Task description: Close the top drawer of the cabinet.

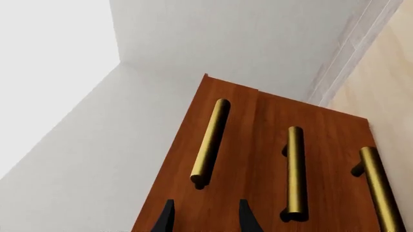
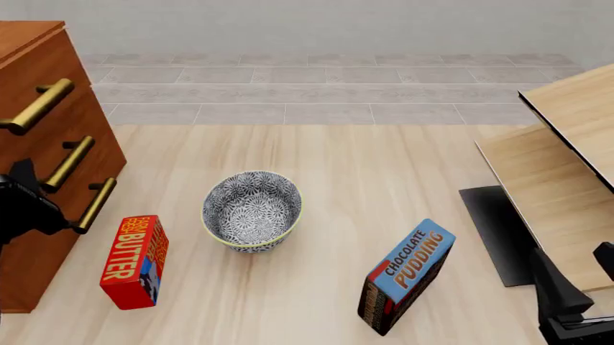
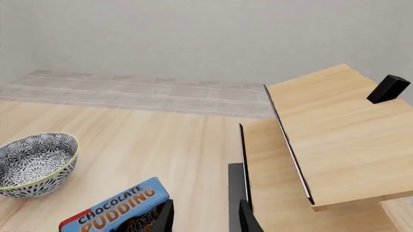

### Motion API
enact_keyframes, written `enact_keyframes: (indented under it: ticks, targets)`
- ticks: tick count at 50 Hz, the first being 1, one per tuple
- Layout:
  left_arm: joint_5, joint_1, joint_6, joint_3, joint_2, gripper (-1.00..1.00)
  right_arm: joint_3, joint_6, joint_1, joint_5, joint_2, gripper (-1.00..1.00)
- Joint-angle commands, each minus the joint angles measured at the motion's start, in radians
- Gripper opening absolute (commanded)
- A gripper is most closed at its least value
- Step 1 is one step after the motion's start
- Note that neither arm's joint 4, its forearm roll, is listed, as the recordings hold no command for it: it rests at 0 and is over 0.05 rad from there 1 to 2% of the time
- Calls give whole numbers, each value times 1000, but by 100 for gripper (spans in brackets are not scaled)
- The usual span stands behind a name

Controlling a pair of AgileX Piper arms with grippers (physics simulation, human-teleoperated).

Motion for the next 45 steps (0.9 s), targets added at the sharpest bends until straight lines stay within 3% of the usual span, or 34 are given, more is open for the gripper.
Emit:
enact_keyframes:
  ticks: [1, 45]
  targets:
    - [-5, 50, 2, 4, -2, 100, 0, -4, 5, 2, 0, 100]
    - [-5, 101, 6, -15, 35, 100, 0, 1, 7, 7, 0, 100]
